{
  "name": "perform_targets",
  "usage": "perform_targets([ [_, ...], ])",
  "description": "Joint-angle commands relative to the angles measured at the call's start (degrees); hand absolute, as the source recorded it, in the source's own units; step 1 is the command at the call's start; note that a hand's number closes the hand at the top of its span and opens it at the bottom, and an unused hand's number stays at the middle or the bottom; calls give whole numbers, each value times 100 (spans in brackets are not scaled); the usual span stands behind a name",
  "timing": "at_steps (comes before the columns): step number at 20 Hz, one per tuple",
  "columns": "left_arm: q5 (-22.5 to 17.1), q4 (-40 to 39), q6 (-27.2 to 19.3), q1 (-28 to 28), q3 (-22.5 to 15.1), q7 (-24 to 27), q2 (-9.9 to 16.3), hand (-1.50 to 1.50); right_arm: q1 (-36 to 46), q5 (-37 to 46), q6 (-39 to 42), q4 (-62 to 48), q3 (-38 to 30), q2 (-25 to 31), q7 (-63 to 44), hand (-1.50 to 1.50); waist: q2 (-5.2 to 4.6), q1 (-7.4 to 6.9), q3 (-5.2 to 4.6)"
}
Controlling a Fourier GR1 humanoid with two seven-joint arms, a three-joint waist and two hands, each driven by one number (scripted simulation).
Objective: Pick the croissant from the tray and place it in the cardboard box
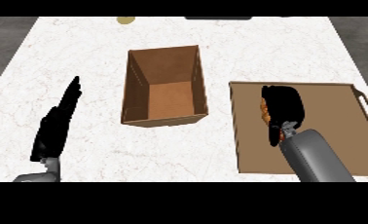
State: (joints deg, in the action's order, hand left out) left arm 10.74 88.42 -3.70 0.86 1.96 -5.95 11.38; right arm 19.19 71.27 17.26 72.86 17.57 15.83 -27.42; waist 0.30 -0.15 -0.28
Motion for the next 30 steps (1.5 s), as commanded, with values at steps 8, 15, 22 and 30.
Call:
perform_targets([
  [8, 25, -15, 146, 139, -152, 145, -94, 0, 1277, -814, -455, -473, 97, 476, 3332, 150, -196, -487, 56],
  [15, 3, -26, 178, 269, -134, 84, -83, 0, 2243, -1721, -1001, -1579, -634, 1177, 6012, 150, -203, -466, 56],
  [22, 64, -31, 184, 191, -141, 47, -50, 0, 3064, -3052, -230, -2767, -1485, 1090, 7895, 150, -161, -382, 49],
  [30, 40, 83, 104, 184, -13, -33, -48, 0, 4112, -3943, 1214, -3338, -1663, 717, 8351, 150, -74, -220, 30],
])
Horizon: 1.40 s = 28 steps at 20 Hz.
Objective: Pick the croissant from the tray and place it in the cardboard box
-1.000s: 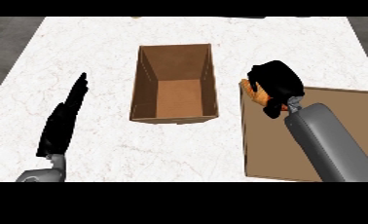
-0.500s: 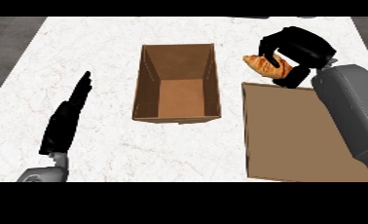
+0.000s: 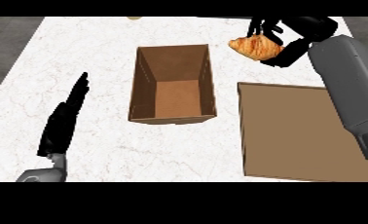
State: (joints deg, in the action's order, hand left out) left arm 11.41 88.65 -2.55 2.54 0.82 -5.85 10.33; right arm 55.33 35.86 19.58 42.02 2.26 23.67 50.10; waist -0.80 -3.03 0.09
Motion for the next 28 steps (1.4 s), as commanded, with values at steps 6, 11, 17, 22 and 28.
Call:
perform_targets([
  [6, -58, -6, 15, -36, 191, -50, 81, 0, 741, -694, 1145, 50, 142, -553, -22, 150, 87, 236, -11],
  [11, 9, -65, -98, -27, 206, -20, -21, 0, 881, -735, 1022, 79, 285, -884, -529, 150, 79, 259, -10],
  [17, 73, 70, -55, -91, 152, -142, -7, 0, 1305, -567, 696, 252, 649, -1969, -1787, 150, 90, 253, -10],
  [22, -45, 205, 112, -245, 263, -61, 106, 0, 1068, -378, 480, 224, 1155, -2348, -2128, 150, 85, 224, -10],
  [28, 86, -165, 19, -61, 97, 78, -127, 0, 1087, -636, -301, -449, 2178, -2362, -2432, 150, 45, 86, -14],
])
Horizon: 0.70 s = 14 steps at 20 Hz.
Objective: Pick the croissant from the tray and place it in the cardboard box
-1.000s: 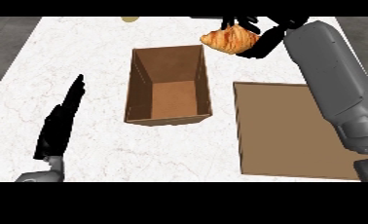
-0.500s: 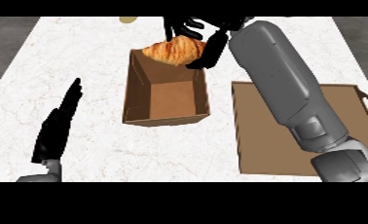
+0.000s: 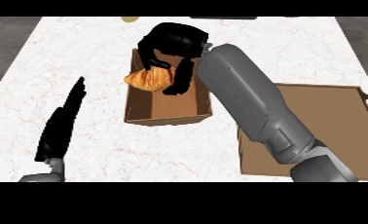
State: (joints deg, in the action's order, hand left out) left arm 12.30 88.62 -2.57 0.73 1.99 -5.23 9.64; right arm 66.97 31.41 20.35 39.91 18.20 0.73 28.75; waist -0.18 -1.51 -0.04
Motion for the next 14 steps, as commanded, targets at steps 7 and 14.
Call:
perform_targets([
  [7, 102, -453, -24, 355, -66, 135, -142, 0, -196, -1606, -888, -301, 1623, -72, -765, -150, -58, -221, -4],
  [14, -117, -99, 212, 96, 108, 108, 66, 0, -227, -2906, -1036, -436, 802, -72, -701, -150, -53, -209, 0],
])
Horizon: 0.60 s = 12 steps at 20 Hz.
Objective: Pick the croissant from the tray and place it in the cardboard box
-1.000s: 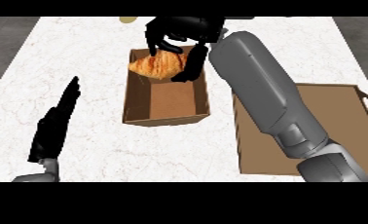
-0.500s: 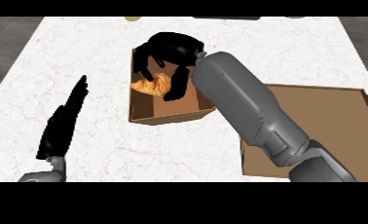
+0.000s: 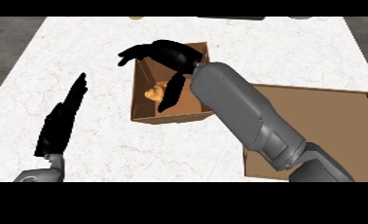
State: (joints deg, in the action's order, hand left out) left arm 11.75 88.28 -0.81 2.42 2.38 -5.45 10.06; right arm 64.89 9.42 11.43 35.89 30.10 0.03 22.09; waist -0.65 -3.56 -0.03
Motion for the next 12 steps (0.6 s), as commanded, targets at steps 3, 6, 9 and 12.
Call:
perform_targets([
  [3, 54, 75, -11, -58, -62, 96, -29, 0, 151, -1384, -177, -330, -739, -2, -129, -150, -33, -110, 1],
  [6, 175, 311, -152, -152, -90, -92, -69, 0, 211, -1680, 231, -687, -1297, -3, 79, -150, -3, 73, 7],
  [9, 31, 89, -51, -60, -3, -21, -63, 0, 574, -2049, 353, -1208, -1854, -2, 47, -150, -48, 42, 2],
  [12, 89, 108, -42, 126, -129, -155, -135, 0, 834, -2222, 513, -1623, -2270, 557, 102, -150, -80, 29, 4],
])
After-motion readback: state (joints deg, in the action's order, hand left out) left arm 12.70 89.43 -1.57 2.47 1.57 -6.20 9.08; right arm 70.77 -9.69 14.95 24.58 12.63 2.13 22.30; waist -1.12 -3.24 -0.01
